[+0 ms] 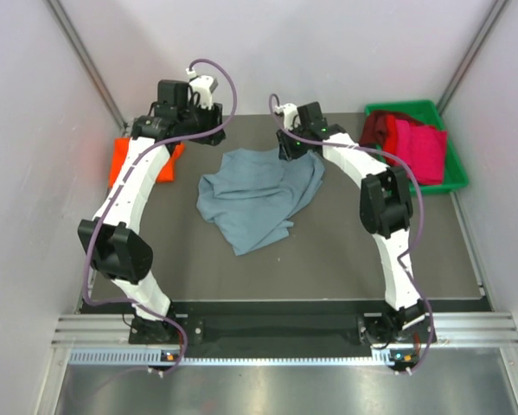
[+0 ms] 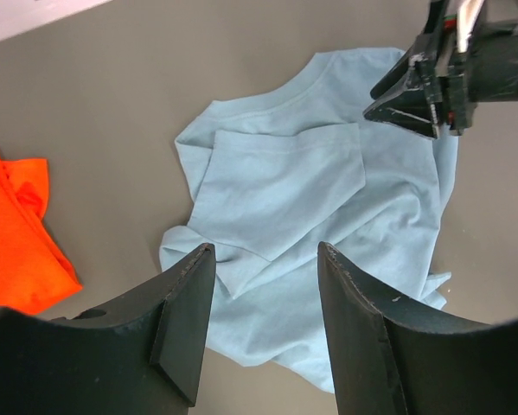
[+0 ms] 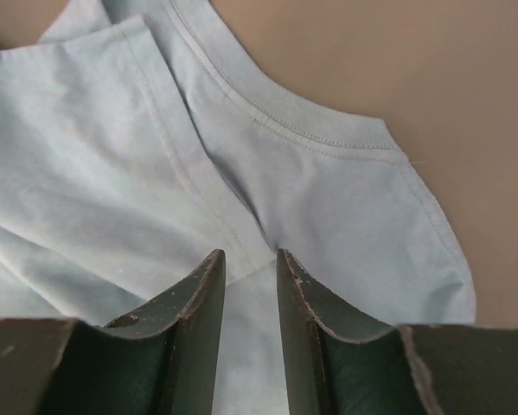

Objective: Fold and stack the t-shirts
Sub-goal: Flatten the tshirt out

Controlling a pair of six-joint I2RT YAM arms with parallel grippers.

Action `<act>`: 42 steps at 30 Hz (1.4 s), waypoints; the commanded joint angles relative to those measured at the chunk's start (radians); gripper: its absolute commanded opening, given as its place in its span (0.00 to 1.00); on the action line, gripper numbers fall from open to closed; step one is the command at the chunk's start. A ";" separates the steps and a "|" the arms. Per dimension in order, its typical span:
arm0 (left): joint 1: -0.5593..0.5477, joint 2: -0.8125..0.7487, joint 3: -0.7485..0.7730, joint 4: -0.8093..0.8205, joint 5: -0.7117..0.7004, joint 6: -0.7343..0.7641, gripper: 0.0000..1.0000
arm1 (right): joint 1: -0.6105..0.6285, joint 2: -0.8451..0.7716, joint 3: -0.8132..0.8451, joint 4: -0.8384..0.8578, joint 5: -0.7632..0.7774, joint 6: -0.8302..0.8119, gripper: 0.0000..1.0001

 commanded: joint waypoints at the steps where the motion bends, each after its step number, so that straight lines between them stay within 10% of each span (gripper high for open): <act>1: 0.006 0.008 0.036 0.042 0.026 -0.015 0.56 | -0.006 -0.055 -0.042 -0.010 0.000 0.006 0.31; 42: 0.007 -0.011 -0.005 0.025 -0.003 -0.001 0.56 | -0.009 0.123 0.052 0.014 -0.017 0.041 0.27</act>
